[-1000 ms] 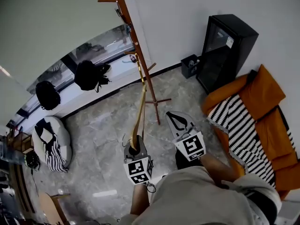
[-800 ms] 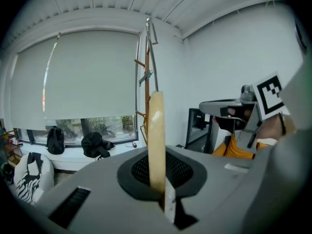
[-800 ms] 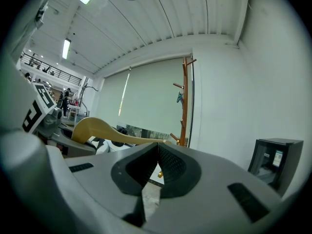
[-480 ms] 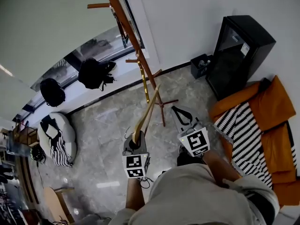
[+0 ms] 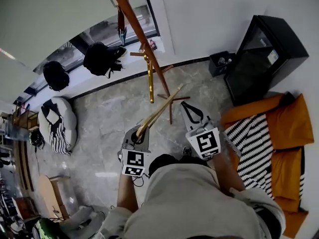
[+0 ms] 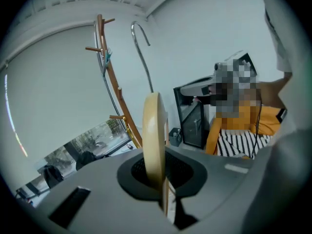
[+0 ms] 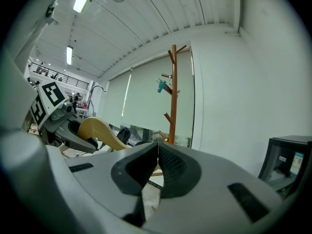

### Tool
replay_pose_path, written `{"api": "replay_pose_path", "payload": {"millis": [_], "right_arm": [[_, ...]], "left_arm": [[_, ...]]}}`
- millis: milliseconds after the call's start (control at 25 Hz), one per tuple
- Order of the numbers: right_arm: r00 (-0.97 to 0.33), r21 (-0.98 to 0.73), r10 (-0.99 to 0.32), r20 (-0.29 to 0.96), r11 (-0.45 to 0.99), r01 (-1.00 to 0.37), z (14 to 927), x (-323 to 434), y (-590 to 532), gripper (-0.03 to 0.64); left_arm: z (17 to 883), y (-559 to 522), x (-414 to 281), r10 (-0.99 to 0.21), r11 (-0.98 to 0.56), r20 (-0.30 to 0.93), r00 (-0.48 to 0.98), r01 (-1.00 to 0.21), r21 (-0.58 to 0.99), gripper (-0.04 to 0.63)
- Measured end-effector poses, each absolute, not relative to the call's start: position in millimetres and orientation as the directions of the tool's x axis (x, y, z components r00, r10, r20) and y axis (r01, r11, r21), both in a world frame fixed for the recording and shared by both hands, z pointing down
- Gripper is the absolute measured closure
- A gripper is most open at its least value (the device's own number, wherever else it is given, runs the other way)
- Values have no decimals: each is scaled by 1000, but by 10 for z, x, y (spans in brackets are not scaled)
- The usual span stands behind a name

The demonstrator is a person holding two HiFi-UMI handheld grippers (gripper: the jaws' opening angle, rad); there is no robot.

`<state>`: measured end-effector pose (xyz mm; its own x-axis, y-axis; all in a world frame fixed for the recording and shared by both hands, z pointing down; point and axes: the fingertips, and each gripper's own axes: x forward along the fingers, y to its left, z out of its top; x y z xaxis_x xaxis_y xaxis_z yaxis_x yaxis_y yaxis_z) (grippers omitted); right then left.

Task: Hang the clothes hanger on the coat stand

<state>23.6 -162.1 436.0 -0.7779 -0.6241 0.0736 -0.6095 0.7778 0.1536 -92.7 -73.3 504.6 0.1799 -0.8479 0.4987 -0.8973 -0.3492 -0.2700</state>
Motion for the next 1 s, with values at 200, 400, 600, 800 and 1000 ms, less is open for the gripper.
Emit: {"api": "replay_pose_path", "payload": {"millis": [200,400,600,800,1000], "right_arm": [[-816,161,-569,97,818,-552,4487,239,-1674,612],[-835,188,-532,138,842,-506,4588,267,-1611,612],[-810,251,-560,171,820,-514,4596,362,-1708,612],[-740,405,-648,178,734,-545,4666,446,-1890,611],[-729,527,-650,214,705,-475,4849,404,-1955,611]], "left_arm": [[5056,-934,-795,-824,-424,525,214,-847,-320,585],[5075,-1106,-744,-796,-482,549,253,-814,-325,584],[5040,-1346,-656,-762,-540,583,284,-775,-328,585],[5104,-1537,-543,-707,-609,627,327,-731,-306,584],[5121,-1655,-438,-673,-645,652,348,-707,-289,584]]}}
